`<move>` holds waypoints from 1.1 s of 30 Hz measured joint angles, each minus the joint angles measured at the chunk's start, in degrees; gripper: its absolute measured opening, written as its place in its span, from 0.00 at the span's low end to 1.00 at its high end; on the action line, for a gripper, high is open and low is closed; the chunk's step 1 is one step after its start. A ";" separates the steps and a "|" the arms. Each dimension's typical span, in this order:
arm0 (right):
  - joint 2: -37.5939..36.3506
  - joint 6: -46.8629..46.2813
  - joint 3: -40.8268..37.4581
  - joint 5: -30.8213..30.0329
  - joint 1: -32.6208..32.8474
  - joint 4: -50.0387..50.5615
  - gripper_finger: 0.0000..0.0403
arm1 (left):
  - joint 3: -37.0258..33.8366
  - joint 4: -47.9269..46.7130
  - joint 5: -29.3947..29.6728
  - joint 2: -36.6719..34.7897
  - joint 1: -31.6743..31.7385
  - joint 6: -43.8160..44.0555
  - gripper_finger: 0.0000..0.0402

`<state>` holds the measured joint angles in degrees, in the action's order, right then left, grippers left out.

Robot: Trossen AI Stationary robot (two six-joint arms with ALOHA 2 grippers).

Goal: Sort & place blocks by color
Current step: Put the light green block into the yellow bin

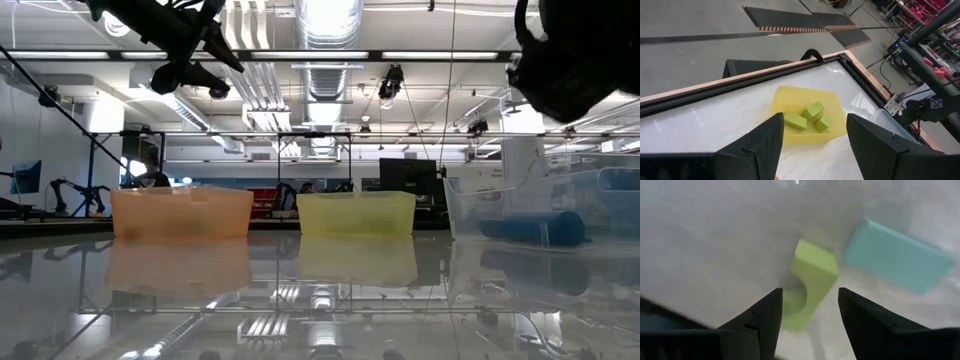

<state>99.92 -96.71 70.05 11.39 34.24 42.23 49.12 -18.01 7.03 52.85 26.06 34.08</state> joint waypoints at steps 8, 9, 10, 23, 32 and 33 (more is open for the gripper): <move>3.23 2.60 -0.09 -2.57 0.00 -2.75 0.45 | 0.00 0.55 0.02 -0.44 0.03 0.05 0.50; 3.23 2.83 -0.08 -2.65 0.00 -2.85 0.45 | 0.00 0.90 0.02 -0.44 0.05 0.04 0.50; 3.28 2.89 -0.08 -2.86 0.00 -2.82 0.45 | 0.00 1.56 0.04 -0.44 0.07 0.05 0.50; 2.95 3.31 -0.96 -3.88 0.00 -3.74 0.20 | 0.00 4.38 0.37 -0.40 0.07 0.05 0.50; -2.26 6.66 -1.02 -3.90 0.00 -1.84 0.10 | 0.00 4.36 0.37 -0.40 0.07 0.05 0.50; -3.05 7.23 -1.02 -3.90 0.00 -1.88 0.10 | 0.00 4.33 0.37 -0.40 0.07 0.05 0.50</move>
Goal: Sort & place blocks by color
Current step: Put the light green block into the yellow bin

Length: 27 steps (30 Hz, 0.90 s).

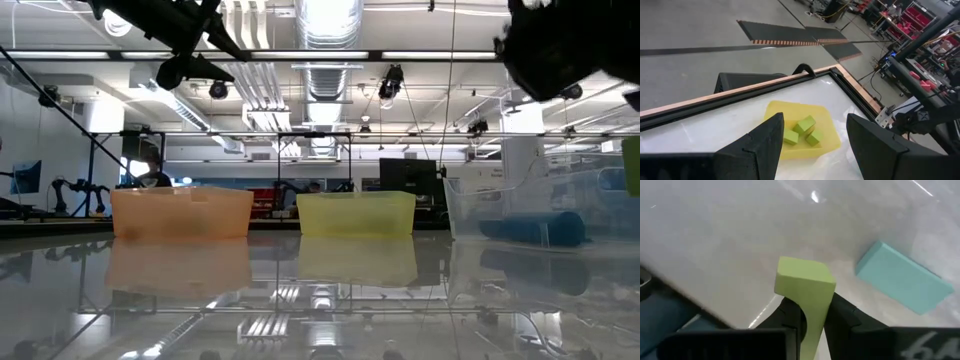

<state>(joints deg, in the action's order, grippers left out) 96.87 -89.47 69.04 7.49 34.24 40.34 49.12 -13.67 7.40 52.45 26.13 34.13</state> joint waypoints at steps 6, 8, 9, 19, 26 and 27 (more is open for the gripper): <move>-5.15 1.81 0.00 -0.27 0.00 1.55 0.10 | 0.00 0.35 -0.01 0.00 0.00 0.00 0.50; -6.70 1.83 0.00 -0.96 -0.02 2.22 0.10 | 0.00 1.01 -0.02 0.00 0.00 0.00 0.50; -7.31 1.66 0.02 -1.06 0.00 2.62 0.10 | 0.00 1.28 -0.02 0.00 0.00 0.00 0.50; -8.08 5.26 0.16 -2.80 -0.92 2.98 0.10 | 0.00 1.73 -0.02 -0.09 0.00 -0.01 0.50; -12.39 17.90 2.60 -12.50 -8.59 9.86 0.10 | 0.00 5.96 -0.07 -0.38 -0.07 1.45 0.50; -13.05 20.11 2.96 -13.42 -10.50 10.45 0.10 | 0.00 6.55 -0.11 -0.49 -0.07 2.07 0.50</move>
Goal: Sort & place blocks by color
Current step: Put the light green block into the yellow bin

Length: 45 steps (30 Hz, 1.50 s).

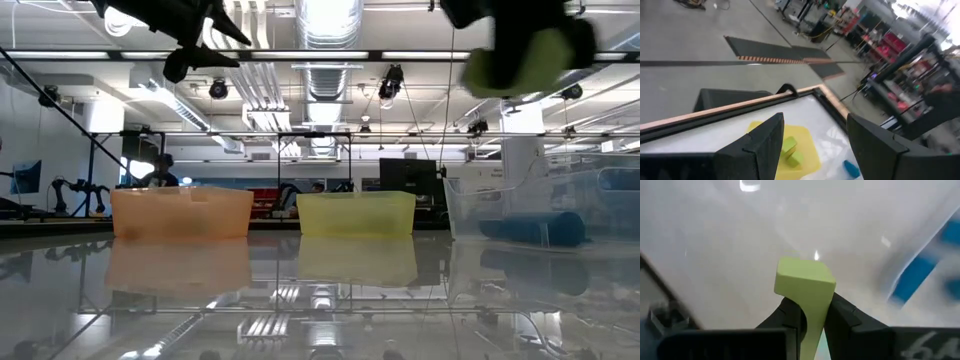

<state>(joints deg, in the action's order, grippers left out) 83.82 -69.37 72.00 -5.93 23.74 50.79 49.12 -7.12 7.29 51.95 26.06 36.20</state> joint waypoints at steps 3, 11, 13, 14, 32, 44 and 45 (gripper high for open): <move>-1.48 6.62 0.71 -1.85 -6.83 0.22 0.10 | 0.00 1.21 -0.13 -0.05 0.00 1.02 0.50; -0.76 26.64 4.81 -1.97 -26.46 -1.59 0.10 | -0.02 2.18 -0.98 -0.38 0.02 2.52 0.50; -0.10 31.77 5.19 -1.83 -30.91 -3.75 0.10 | -0.02 2.23 -0.96 -0.20 0.02 2.52 0.50; 0.46 34.27 5.25 -1.81 -33.10 -4.87 0.10 | -0.02 2.23 -0.96 -0.02 0.02 2.54 0.50; 21.48 63.78 20.62 13.90 -55.22 -12.11 0.10 | -0.02 4.62 3.09 1.92 0.16 5.65 0.50; 33.06 72.20 31.08 13.41 -55.40 -1.69 0.11 | -0.02 5.69 9.93 1.92 0.31 5.43 0.50; 33.32 72.26 31.48 13.41 -55.40 -1.64 0.11 | -0.02 5.69 10.26 1.92 0.37 5.43 0.50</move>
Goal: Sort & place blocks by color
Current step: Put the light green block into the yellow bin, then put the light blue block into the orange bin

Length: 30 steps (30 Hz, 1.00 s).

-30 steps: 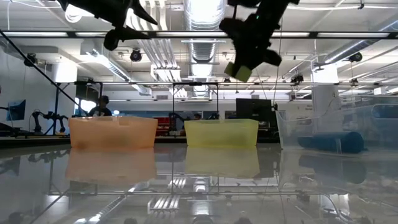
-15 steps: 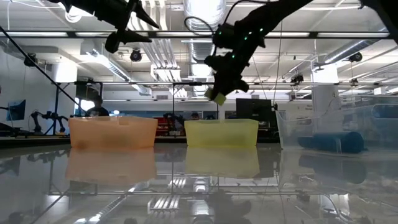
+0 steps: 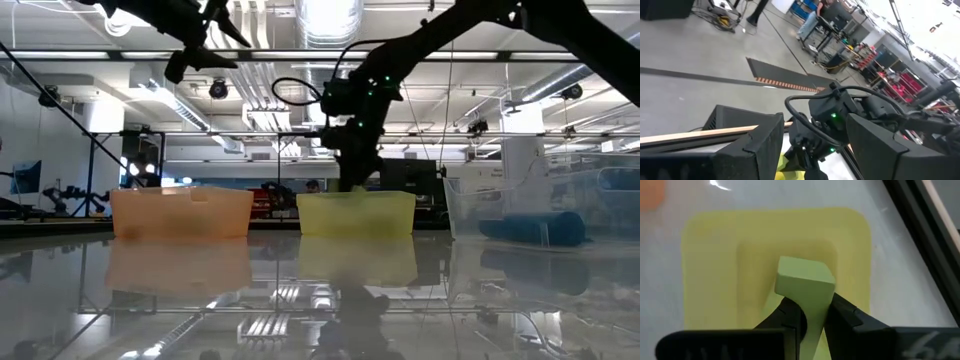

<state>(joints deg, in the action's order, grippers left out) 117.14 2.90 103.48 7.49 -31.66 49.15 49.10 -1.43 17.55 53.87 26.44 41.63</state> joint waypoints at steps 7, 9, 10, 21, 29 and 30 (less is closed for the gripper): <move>1.09 -1.33 0.51 -0.09 0.00 -0.07 0.15 | 0.00 0.02 2.59 0.11 0.22 -0.07 0.50; 1.16 -1.38 0.44 -0.23 0.00 -0.11 0.17 | 0.00 0.00 3.26 0.11 0.25 -0.43 0.50; 1.16 -1.40 0.44 -0.67 0.00 -0.17 0.19 | 0.00 0.00 3.85 0.11 0.27 -0.46 0.50; -0.49 -3.18 0.91 -1.05 -0.15 1.29 0.28 | 0.00 -0.02 4.01 0.11 0.33 -0.37 0.50; -6.26 -11.52 1.76 12.17 1.18 8.07 0.27 | 0.00 -0.06 3.88 0.11 0.33 -0.28 0.50; -7.37 -12.84 1.65 13.24 1.63 9.04 0.26 | 0.00 -0.07 3.80 0.11 0.33 -0.26 0.50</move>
<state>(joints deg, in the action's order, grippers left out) 109.78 -9.95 105.12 20.73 -30.03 58.19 49.10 -1.50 21.35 53.98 26.76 41.37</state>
